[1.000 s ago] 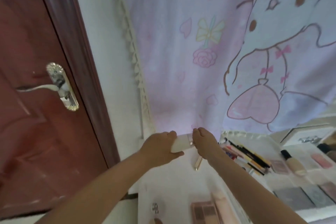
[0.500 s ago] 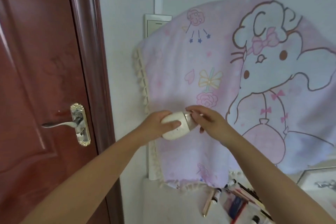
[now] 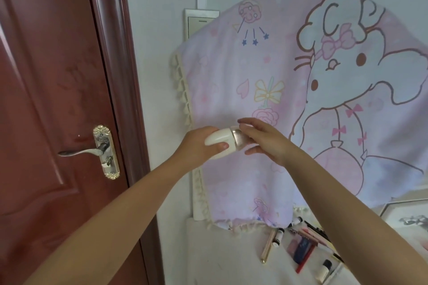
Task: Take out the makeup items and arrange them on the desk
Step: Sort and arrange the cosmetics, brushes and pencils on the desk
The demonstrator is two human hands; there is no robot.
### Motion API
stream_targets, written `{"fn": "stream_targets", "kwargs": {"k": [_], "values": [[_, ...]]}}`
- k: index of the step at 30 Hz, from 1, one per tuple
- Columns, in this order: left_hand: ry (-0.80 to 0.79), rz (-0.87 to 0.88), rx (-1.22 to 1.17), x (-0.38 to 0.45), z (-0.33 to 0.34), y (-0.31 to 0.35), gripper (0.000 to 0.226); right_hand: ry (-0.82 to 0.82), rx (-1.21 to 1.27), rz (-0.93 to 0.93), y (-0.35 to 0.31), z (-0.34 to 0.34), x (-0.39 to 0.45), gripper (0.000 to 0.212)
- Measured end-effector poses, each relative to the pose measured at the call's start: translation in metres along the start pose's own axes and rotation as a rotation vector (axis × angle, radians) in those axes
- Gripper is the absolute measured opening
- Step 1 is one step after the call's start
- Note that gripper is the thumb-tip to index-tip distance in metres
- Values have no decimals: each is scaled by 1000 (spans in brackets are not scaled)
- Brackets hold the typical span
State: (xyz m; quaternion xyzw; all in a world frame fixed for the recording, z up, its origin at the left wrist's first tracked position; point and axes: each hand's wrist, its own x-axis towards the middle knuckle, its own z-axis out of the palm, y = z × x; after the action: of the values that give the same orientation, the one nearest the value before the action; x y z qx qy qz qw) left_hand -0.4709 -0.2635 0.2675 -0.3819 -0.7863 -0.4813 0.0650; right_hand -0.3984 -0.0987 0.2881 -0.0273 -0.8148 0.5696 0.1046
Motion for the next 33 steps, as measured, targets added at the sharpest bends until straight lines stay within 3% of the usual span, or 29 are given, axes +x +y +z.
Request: {"fn": "stream_targets", "kwargs": {"k": [4, 9, 13, 20, 29, 31, 33], "values": [[-64, -42, -25, -9, 2, -6, 24, -30, -191, 186, 5, 9, -4, 47], [-100, -145, -46, -20, 5, -18, 16, -145, 175, 182, 26, 5, -9, 15], [-168, -254, -147, -31, 14, -29, 9, -157, 362, 175, 43, 6, -11, 31], [-263, -488, -387, -66, 49, -55, 6, -138, 165, 105, 93, 20, -23, 25], [-203, -844, -493, -131, 109, -95, 5, -320, 235, 398, 184, 47, -36, 20], [-197, -906, -495, -148, 123, -99, 16, -373, 208, 436, 204, 51, -37, 21], [-248, -917, -339, -167, 138, -102, 37, -425, 163, 470, 223, 54, -42, 21]]}}
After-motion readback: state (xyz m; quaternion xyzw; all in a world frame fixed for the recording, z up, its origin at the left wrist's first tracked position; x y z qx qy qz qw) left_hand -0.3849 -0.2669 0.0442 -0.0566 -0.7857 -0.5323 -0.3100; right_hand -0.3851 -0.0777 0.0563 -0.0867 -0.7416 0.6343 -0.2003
